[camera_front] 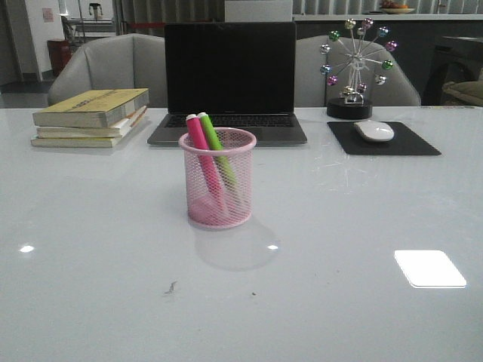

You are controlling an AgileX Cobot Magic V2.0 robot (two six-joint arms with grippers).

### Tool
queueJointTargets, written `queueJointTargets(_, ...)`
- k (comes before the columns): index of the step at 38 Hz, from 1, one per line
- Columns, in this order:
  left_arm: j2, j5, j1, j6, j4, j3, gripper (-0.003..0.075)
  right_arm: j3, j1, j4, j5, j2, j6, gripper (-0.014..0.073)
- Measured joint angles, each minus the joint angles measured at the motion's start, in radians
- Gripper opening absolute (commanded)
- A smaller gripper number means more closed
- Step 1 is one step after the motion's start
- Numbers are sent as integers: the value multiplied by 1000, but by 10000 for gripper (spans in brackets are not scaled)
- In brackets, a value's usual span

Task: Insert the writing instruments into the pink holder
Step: 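Open the left gripper and withdraw it from the holder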

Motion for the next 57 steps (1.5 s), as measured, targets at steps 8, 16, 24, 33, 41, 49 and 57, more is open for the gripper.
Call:
queueJointTargets(8,-162,196,111,0,4,36,375,0,0,16,-61,0,0,330)
queueJointTargets(16,-311,276,144,0,7,153,374,0,0,23,-91,0,0,330)
queueJointTargets(24,-427,288,145,0,7,292,374,0,0,48,-95,0,0,330)
queueJointTargets(33,-495,290,145,0,7,420,374,0,0,54,-97,0,0,330)
queueJointTargets(41,-497,292,145,0,8,459,374,0,0,54,-96,0,0,330)
queueJointTargets(49,-497,259,145,0,8,459,374,0,0,54,-96,0,0,231)
queueJointTargets(57,-497,254,145,0,8,459,374,0,0,55,-96,0,0,52)
